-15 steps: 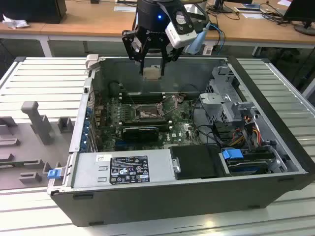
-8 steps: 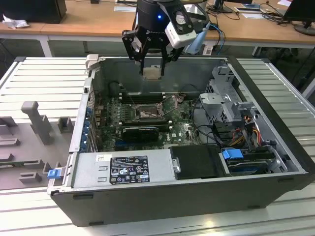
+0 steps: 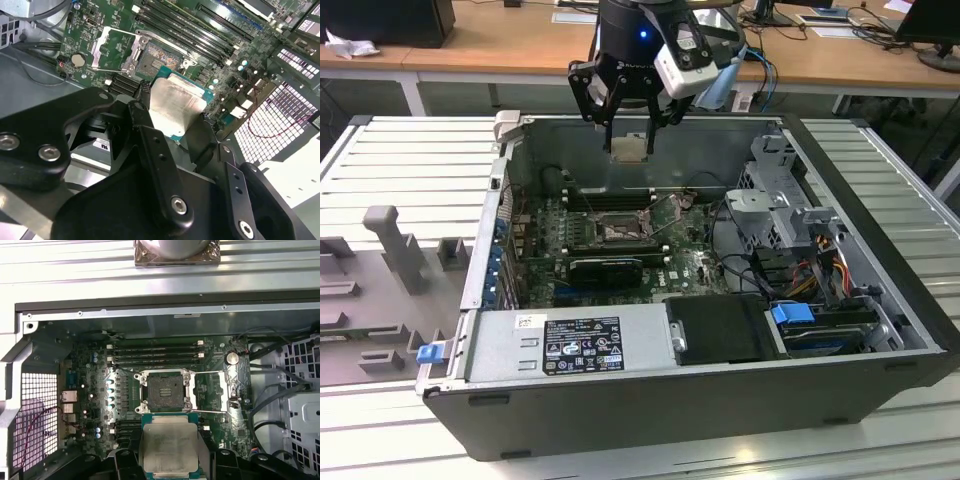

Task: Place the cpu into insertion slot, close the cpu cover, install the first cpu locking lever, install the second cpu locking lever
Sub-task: 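Place the cpu into insertion slot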

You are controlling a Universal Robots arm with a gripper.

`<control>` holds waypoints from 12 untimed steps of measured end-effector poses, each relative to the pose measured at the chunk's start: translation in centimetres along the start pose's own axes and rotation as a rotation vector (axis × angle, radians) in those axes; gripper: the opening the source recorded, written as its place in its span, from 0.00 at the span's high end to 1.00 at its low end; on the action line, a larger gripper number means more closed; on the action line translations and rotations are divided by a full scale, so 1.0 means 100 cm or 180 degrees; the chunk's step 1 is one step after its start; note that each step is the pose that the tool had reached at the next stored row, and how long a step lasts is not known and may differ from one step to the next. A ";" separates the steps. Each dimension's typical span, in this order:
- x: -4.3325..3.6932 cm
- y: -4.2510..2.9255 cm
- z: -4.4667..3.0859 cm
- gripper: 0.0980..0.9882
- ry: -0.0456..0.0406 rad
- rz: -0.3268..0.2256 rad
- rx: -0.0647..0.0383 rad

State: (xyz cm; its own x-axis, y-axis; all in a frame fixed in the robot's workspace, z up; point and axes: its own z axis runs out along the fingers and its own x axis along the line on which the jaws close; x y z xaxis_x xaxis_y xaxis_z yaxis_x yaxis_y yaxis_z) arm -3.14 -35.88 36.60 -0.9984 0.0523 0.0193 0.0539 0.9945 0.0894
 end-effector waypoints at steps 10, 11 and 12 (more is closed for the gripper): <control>0.0000 0.0000 0.0001 0.52 -0.0019 0.0213 -0.0004; 0.0000 0.0000 0.0001 0.52 -0.0020 0.0228 -0.0004; 0.0000 0.0000 0.0001 0.52 -0.0021 0.0240 -0.0004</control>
State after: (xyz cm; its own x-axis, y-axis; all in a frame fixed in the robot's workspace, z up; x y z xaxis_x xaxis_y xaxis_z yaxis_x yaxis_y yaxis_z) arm -3.14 -35.88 36.59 -0.9916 0.1277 0.0193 0.1289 0.9876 0.0893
